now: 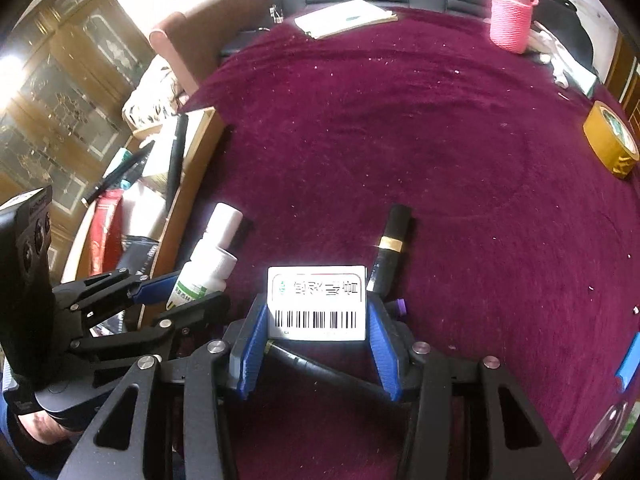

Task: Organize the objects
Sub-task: 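Carry the medicine bottle and white box over the cardboard tray, then release the medicine bottle and white box into the tray with both grippers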

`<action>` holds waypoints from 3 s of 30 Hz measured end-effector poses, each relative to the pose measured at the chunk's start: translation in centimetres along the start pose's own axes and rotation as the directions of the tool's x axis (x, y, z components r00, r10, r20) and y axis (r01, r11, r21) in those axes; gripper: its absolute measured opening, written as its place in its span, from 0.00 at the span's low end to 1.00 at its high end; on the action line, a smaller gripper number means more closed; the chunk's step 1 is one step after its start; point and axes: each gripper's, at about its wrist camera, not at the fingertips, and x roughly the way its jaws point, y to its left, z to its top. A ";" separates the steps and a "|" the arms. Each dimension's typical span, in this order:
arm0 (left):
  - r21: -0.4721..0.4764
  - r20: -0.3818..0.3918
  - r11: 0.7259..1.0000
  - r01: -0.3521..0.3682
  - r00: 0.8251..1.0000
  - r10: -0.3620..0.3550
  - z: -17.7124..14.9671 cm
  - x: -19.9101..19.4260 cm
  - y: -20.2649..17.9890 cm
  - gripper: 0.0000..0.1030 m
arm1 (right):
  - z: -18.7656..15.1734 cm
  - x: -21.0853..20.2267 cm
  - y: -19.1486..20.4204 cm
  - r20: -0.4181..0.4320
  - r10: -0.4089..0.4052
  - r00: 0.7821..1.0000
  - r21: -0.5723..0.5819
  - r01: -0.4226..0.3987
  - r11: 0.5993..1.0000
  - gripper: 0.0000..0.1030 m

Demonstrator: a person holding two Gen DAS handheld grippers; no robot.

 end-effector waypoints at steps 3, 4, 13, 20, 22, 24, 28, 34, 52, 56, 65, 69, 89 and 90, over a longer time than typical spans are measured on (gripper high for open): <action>-0.004 0.023 1.000 0.007 1.000 -0.007 -0.1 -1.5 0.1 0.31 | 0.0 -0.5 0.4 0.011 0.026 1.000 0.011 -0.026 1.000 0.51; -0.006 0.028 1.000 0.009 1.000 -0.009 -0.3 -1.8 0.1 0.31 | 0.1 -0.6 0.8 0.012 0.034 0.999 0.008 -0.034 0.999 0.51; -0.060 0.085 0.998 0.017 0.996 -0.012 -1.7 -5.9 2.5 0.32 | 0.8 -0.4 5.4 0.014 0.096 0.995 -0.047 -0.096 0.994 0.51; -0.125 0.136 0.992 0.009 0.991 0.008 -3.0 -9.1 5.6 0.32 | 1.7 0.6 9.6 -0.006 0.148 0.989 -0.112 -0.147 0.983 0.51; -0.155 0.156 0.988 0.001 0.987 0.023 -3.6 -10.3 7.1 0.32 | 2.1 1.0 10.8 -0.014 0.157 0.988 -0.129 -0.157 0.979 0.51; -0.183 0.172 0.983 -0.010 0.984 0.041 -4.1 -11.3 8.6 0.32 | 2.5 1.4 12.2 -0.020 0.163 0.986 -0.151 -0.164 0.975 0.51; -0.241 0.190 0.970 -0.034 0.978 0.082 -4.9 -12.7 11.8 0.32 | 3.1 2.3 14.6 -0.035 0.172 0.985 -0.190 -0.175 0.966 0.51; -0.323 0.181 0.943 -0.077 0.973 0.141 -6.2 -13.6 17.1 0.32 | 4.1 4.8 17.6 -0.068 0.162 0.985 -0.235 -0.173 0.957 0.51; -0.324 0.093 0.940 -0.109 0.985 0.147 -6.3 -10.0 23.7 0.32 | 6.0 10.2 20.7 -0.093 0.105 0.990 -0.224 -0.124 0.967 0.51; -0.311 0.092 0.946 -0.091 0.988 0.126 -6.1 -9.6 23.9 0.32 | 6.4 10.8 20.9 -0.104 0.100 0.990 -0.230 -0.121 0.966 0.53; -0.328 0.097 0.941 -0.082 0.988 0.119 -6.3 -10.1 24.3 0.45 | 6.5 10.4 20.9 -0.108 0.111 0.988 -0.232 -0.134 0.964 0.64; -0.328 0.099 0.941 -0.087 0.987 0.125 -6.5 -10.5 23.7 0.47 | 6.1 9.2 20.1 -0.093 0.129 0.987 -0.216 -0.147 0.965 0.65; -0.079 0.127 0.995 0.057 0.991 -0.047 -0.9 -9.2 10.1 0.47 | 0.7 0.1 1.0 0.040 0.084 0.996 0.234 -0.092 0.968 0.67; -0.068 0.115 0.995 0.069 0.991 -0.061 -0.5 -8.6 9.4 0.47 | 0.3 -0.3 0.2 0.041 0.077 0.996 0.254 -0.085 0.963 0.67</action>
